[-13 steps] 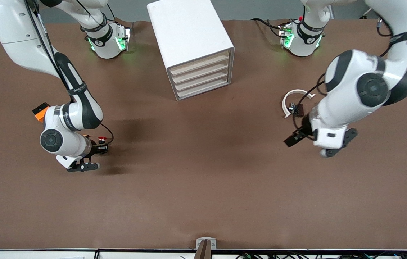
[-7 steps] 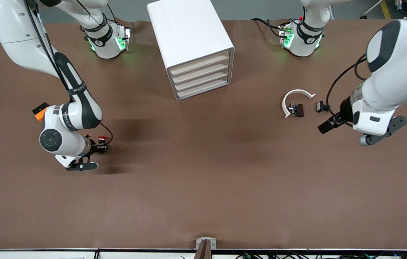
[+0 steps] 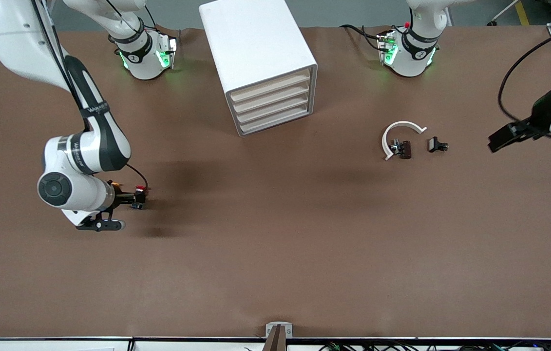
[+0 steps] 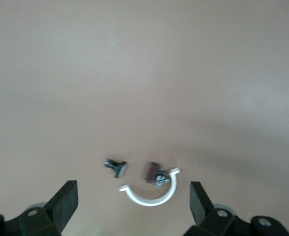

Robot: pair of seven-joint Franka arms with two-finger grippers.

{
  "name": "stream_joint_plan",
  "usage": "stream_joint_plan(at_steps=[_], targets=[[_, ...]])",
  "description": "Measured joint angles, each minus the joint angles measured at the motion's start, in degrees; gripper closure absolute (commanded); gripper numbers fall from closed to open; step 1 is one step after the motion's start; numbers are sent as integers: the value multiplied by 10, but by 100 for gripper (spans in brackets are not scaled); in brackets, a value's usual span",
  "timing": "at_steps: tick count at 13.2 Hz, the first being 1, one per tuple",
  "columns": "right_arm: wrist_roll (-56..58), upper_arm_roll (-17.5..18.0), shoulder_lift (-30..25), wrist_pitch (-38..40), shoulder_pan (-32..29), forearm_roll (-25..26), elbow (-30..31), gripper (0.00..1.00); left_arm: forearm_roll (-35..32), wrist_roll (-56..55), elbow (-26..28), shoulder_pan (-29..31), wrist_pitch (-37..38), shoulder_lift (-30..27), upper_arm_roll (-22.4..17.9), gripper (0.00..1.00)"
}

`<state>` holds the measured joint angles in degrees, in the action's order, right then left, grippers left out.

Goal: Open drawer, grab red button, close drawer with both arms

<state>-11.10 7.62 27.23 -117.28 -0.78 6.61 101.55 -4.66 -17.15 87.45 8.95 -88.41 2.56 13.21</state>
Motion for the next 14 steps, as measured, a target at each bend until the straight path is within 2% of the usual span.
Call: stream_joint_plan(at_steps=[3,4,10,12,14], targets=[[-8,2,-60,37,16,0,-16,0,0,86,27,-68,31,-42,-85,0],[-8,2,-80,52,18,0,-16,0,0,104,34,-82,36,-51,-97,0],[-3,1,-198,155,18,-7,-17,0,17,120,82,-102,38,-101,-105,0],[23,-1,-228,166,5,-10,-17,0,34,120,86,-102,38,-103,-105,0],[63,-3,-241,167,-20,-35,-17,0,38,120,88,-102,38,-103,-105,0]])
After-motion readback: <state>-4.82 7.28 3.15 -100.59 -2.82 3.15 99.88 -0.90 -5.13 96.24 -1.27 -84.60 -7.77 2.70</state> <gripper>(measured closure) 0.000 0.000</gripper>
